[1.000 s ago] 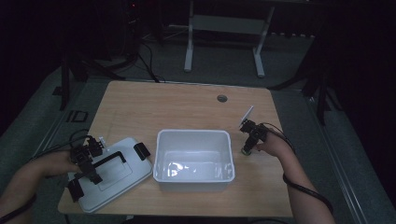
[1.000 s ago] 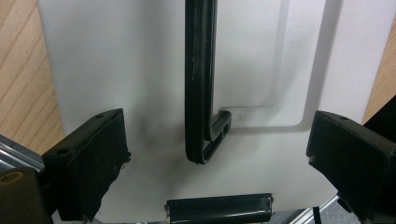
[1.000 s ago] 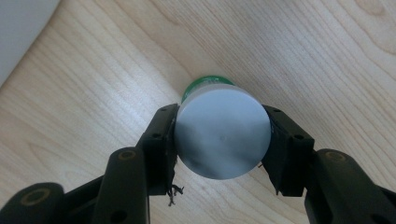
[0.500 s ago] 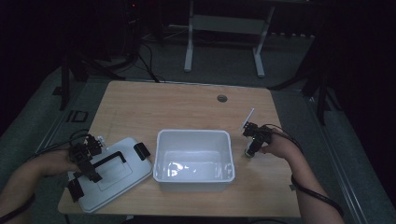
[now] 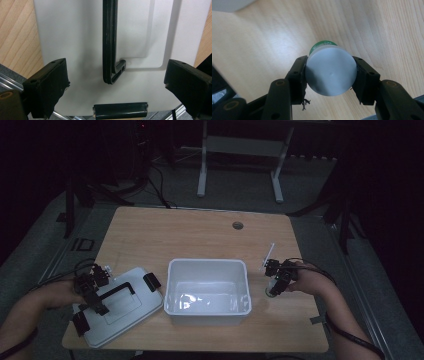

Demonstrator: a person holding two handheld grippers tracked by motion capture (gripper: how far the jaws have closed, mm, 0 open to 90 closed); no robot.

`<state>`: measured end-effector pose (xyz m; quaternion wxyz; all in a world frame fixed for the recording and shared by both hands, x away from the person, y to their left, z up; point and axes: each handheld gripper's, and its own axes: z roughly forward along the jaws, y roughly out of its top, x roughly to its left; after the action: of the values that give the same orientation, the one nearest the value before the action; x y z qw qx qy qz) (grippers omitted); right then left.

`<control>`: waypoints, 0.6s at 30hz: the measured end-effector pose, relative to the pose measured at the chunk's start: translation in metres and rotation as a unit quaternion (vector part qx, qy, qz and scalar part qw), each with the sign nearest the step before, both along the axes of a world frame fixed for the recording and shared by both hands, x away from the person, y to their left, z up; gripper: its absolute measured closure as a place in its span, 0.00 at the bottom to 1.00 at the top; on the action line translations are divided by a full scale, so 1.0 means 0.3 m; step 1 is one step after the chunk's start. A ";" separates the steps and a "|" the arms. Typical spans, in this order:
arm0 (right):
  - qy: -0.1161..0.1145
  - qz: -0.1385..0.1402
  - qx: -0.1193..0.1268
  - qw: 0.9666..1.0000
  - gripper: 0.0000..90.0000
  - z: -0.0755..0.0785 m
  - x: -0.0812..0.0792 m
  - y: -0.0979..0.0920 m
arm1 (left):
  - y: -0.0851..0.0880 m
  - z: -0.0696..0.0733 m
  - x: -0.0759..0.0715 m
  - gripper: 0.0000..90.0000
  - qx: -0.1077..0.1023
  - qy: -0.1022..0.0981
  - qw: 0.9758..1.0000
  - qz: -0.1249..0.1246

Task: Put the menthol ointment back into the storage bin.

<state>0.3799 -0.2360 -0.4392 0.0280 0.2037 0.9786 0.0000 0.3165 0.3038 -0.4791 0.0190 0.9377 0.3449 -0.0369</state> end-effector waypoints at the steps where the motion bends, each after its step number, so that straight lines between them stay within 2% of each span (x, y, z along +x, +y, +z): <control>1: 0.002 0.007 0.004 1.000 0.55 0.012 -0.009 0.002 | -0.001 0.000 0.000 0.06 0.002 0.001 1.000 -0.002; 6: 0.007 0.037 0.006 0.999 0.56 0.055 -0.046 0.015 | -0.005 0.001 -0.001 0.06 0.001 0.003 1.000 -0.003; 10: 0.015 0.075 0.007 0.997 0.55 0.091 -0.089 0.033 | -0.008 -0.002 0.000 0.06 0.005 0.003 1.000 -0.006; 18: 0.008 0.115 0.006 0.993 0.56 0.165 -0.153 0.082 | -0.017 -0.002 -0.002 0.06 0.013 0.004 1.000 -0.009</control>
<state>0.3339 -0.2114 -0.3896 0.0185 0.0896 0.9958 0.0072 0.3160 0.2988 -0.4796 0.0051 0.9408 0.3370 -0.0367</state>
